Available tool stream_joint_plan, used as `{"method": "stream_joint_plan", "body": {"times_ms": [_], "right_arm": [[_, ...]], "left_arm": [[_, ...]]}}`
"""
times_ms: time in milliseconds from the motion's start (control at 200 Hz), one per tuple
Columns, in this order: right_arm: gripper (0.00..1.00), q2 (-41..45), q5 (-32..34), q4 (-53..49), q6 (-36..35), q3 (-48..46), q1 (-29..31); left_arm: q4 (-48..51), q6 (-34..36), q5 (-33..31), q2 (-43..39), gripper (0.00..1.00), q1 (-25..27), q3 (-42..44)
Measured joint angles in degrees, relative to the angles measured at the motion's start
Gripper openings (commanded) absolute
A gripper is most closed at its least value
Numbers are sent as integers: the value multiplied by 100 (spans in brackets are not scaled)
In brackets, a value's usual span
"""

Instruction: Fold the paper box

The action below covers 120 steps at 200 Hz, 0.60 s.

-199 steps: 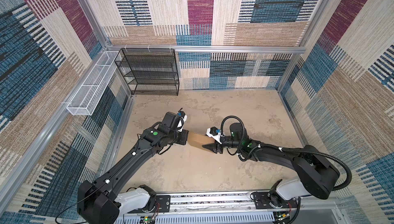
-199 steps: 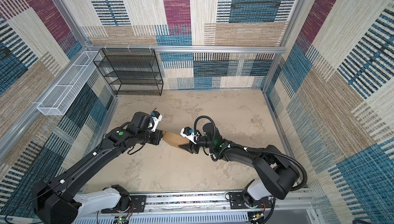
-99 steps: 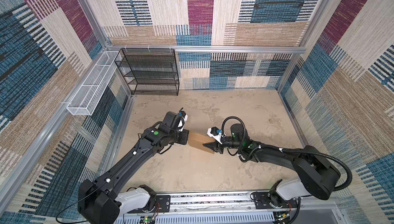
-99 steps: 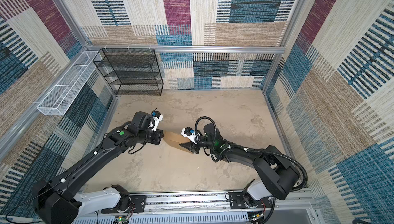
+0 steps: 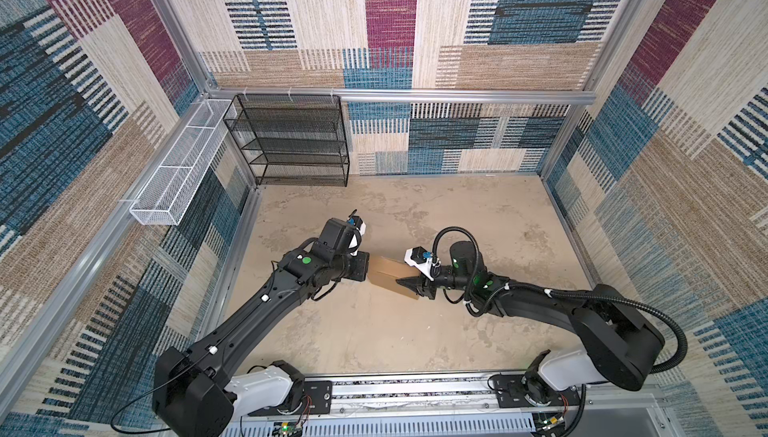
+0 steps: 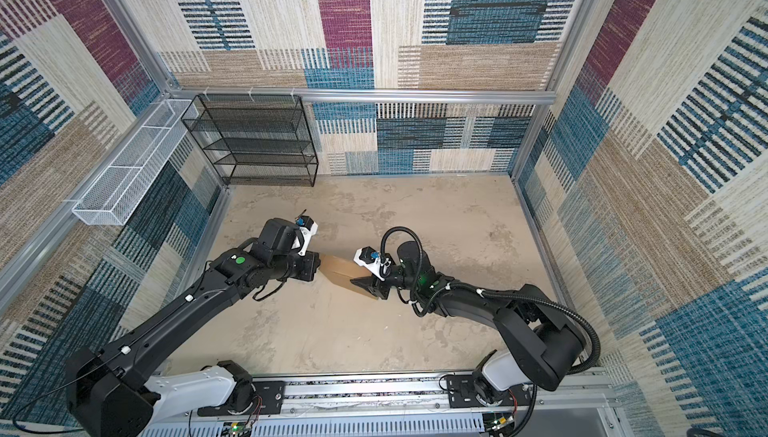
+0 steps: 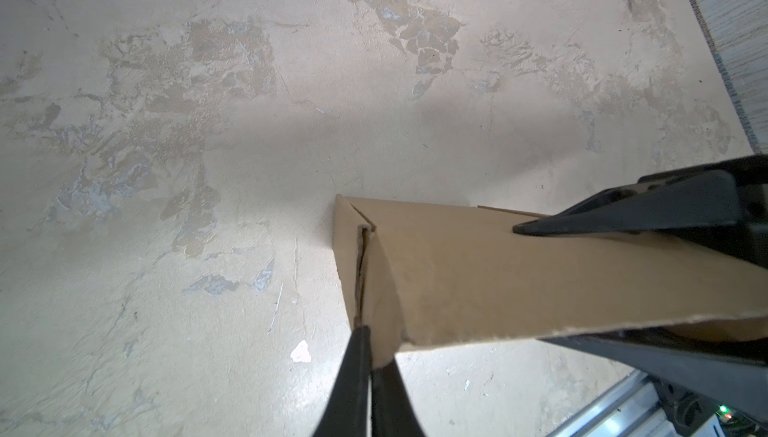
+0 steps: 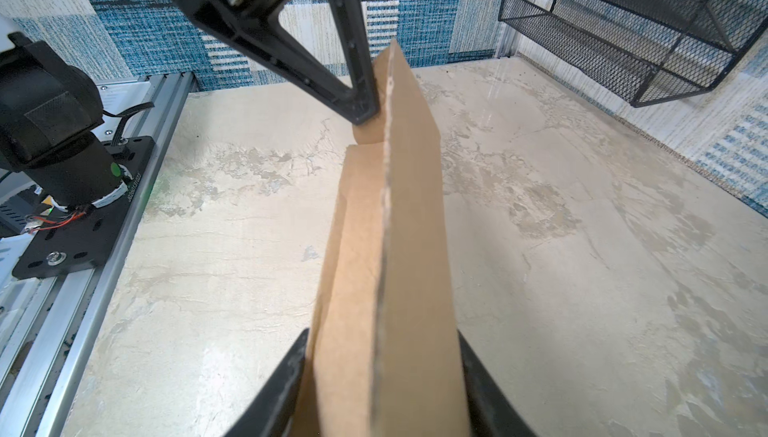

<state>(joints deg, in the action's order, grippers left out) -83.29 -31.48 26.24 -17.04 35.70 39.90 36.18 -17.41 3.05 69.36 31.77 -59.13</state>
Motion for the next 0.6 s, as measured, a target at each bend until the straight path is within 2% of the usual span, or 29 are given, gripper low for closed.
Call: {"method": "stream_joint_plan", "body": {"times_ms": [235, 436, 601], "right_arm": [[42, -15, -81, 7, -55, 0, 11], [41, -37, -109, 28, -63, 2, 9], [41, -55, -109, 46, -61, 2, 0]], "left_arm": [[-28, -59, -144, 0, 14, 0, 13], [-94, -81, -162, 0, 10, 2, 37], [-205, -129, -157, 2, 12, 2, 85]]}}
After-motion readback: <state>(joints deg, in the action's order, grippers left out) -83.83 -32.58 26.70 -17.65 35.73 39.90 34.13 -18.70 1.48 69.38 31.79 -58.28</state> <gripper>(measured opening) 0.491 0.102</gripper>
